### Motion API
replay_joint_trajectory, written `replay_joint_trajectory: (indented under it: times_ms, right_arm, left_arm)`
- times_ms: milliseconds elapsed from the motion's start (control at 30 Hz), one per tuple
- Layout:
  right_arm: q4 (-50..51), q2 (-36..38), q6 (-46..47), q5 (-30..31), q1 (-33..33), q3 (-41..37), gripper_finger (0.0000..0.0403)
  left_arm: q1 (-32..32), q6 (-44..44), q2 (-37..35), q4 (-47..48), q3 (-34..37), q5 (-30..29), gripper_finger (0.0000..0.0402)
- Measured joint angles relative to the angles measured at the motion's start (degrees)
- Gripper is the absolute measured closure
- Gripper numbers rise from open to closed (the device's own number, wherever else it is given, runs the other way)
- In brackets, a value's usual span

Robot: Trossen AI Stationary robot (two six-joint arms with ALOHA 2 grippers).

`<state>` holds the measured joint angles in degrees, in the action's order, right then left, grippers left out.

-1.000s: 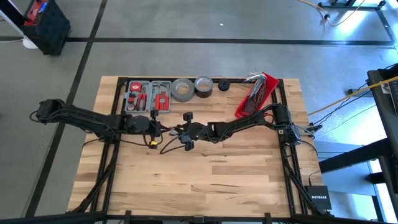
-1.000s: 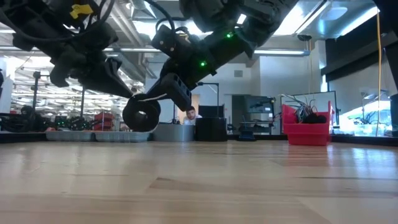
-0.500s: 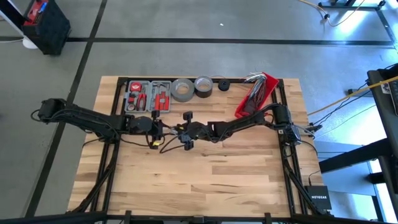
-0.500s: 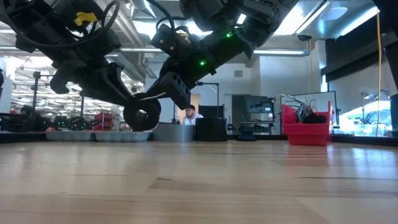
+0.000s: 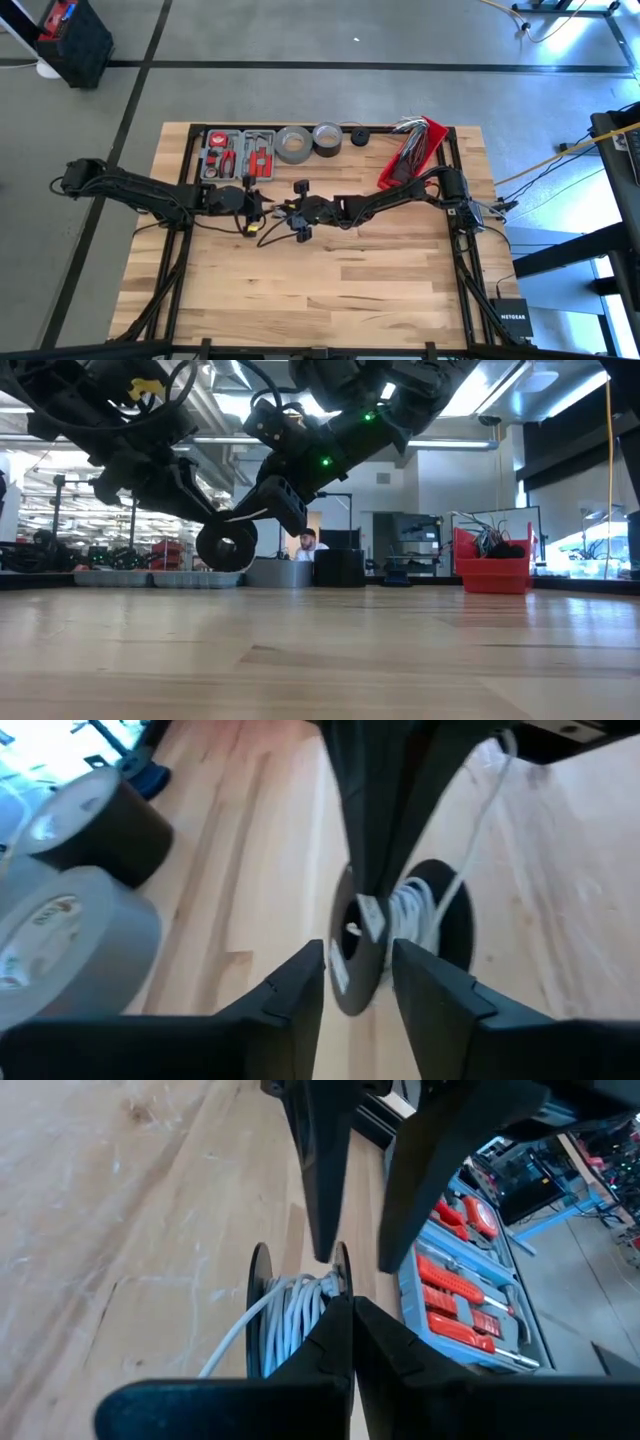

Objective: Coil cords
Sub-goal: Coil the white wire on the black spool

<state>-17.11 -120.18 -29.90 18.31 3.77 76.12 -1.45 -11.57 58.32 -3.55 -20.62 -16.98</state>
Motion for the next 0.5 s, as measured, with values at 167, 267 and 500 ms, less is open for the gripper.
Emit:
replay_joint_trajectory:
  times_ms: [167, 267, 500]
  right_arm:
    - [-1.2, 0.0, 0.1, -1.5, 0.0, 0.0, 0.0397]
    - [-2.0, 0.0, 0.1, -2.9, 0.0, 0.0, 0.0397]
    - [-2.2, 0.0, 1.5, -3.2, -0.1, 0.0, 0.0397]
  left_arm:
    - [0.0, -0.8, 0.1, -0.1, 0.0, 2.8, 0.0306]
    - [0.0, -0.8, 0.1, -0.1, 0.0, 3.0, 0.0319]
    - [0.0, -1.1, 0.1, -0.1, 0.0, 3.0, 0.0382]
